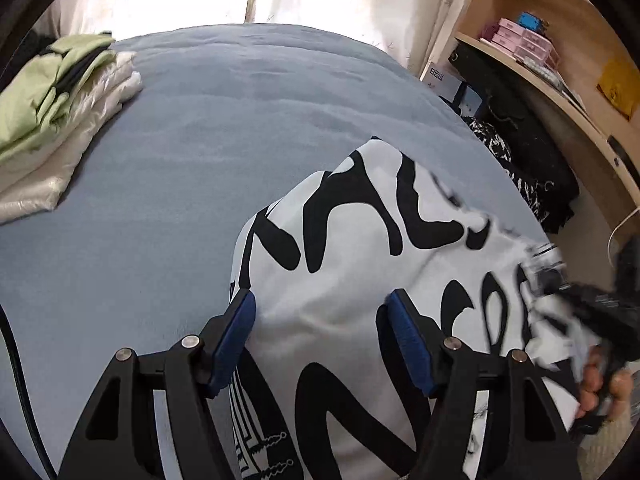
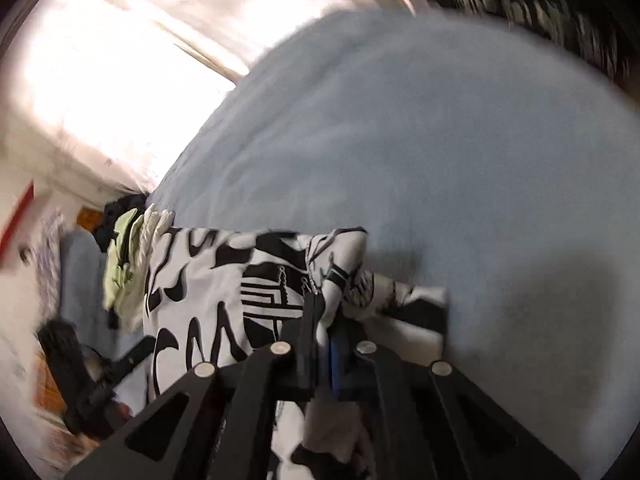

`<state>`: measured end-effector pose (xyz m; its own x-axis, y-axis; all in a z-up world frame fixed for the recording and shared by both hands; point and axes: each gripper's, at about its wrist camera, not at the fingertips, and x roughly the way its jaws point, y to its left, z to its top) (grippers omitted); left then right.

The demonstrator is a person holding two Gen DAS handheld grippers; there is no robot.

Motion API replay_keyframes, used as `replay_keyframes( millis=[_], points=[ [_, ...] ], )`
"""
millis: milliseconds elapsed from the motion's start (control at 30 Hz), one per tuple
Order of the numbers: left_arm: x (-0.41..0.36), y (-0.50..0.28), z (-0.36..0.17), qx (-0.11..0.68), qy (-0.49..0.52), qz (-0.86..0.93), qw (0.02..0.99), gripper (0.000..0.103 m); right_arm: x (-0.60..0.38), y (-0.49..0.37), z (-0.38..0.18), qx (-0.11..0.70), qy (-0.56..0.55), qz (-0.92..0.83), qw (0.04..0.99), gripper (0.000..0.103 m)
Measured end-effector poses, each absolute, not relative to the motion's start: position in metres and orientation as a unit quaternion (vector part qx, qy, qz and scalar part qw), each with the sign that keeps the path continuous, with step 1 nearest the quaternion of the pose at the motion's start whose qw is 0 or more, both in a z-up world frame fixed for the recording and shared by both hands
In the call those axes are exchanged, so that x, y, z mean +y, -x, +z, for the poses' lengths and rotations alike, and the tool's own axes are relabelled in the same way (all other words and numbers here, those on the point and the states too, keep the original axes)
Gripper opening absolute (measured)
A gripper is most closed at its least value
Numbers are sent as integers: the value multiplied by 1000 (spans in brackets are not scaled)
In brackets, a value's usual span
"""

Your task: Fold large clothes

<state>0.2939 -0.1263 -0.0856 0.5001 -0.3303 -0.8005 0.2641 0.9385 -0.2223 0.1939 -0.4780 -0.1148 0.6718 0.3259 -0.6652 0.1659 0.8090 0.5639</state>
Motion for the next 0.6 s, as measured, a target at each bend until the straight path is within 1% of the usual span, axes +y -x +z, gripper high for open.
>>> replay_keyframes(
  millis=[67,100,133,233,300,367,433,467,600],
  points=[
    [-139,-291,-88,463,7,-169,870,67,-481,-173,-95,359,-292,38,886,3],
    [-147,-290,-91,459,-14,-163,873,67,-482,-167,-93,350,-285,27,892,3],
    [-154,-289,-92,457,-32,-157,875,67,-483,-165,-98,359,-274,10,892,3],
    [-176,-287,-104,448,-101,-128,879,67,-486,-175,-135,424,-259,-30,867,4],
    [-181,-286,-110,444,-121,-118,880,68,-482,-178,-145,432,-246,-42,867,5],
    [-181,-285,-110,442,-119,-117,881,68,-477,-179,-138,434,-228,-52,870,11],
    [-176,-283,-103,440,-100,-124,884,68,-475,-176,-125,436,-213,-72,871,18],
    [-170,-282,-99,440,-88,-127,884,68,-473,-175,-118,438,-206,-85,871,21],
    [-153,-280,-72,433,-31,-138,890,67,-465,-158,-81,427,-202,-106,875,21]
  ],
)
